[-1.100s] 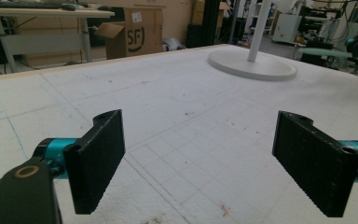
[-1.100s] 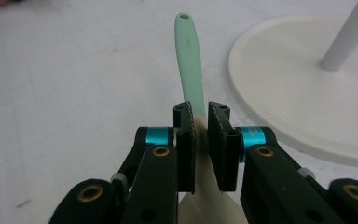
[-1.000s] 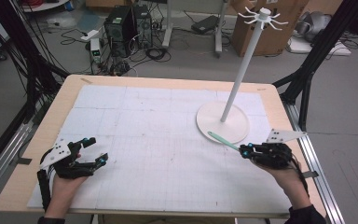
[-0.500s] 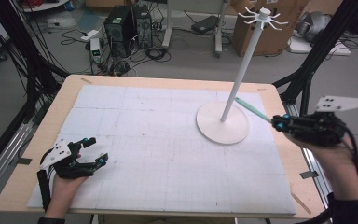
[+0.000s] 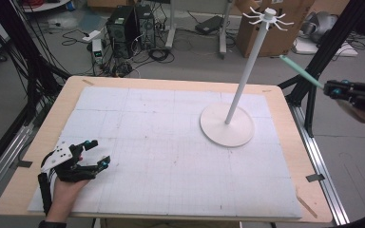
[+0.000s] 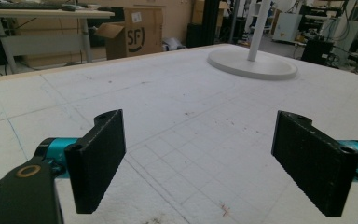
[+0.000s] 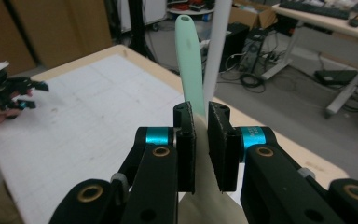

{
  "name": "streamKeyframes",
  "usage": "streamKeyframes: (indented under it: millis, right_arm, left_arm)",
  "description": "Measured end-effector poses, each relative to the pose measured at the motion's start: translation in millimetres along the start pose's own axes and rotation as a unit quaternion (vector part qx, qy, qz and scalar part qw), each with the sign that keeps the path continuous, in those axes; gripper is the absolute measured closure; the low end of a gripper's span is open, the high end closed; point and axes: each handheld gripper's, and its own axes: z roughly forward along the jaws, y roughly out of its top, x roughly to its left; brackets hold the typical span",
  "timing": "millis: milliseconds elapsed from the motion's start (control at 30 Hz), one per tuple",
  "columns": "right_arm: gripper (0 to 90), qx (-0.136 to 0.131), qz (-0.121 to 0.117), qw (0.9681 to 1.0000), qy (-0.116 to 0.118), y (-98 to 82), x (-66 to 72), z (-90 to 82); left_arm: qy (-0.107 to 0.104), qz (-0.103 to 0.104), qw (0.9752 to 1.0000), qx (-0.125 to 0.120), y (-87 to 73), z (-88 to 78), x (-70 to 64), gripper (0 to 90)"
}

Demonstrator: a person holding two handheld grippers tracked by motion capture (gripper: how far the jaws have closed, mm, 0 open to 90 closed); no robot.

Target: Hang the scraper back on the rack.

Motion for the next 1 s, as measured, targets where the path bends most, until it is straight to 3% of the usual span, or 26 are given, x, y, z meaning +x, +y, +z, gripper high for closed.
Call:
streamKeyframes:
  millis: [367,1000]
  right_arm:
    - [82.0,-0.025,0.007,0.9994,-0.025,27.3,-12.1,4.0]
    - [81.8,-0.016,-0.001,0.999,-0.043,31.1,-13.7,18.3]
  left_arm:
    - [-0.002,0.002,1.0,0.0,0.0,0.1,0.0,18.2]
    - [-0.003,0.004,1.0,0.001,0.1,-0.2,0.1,18.2]
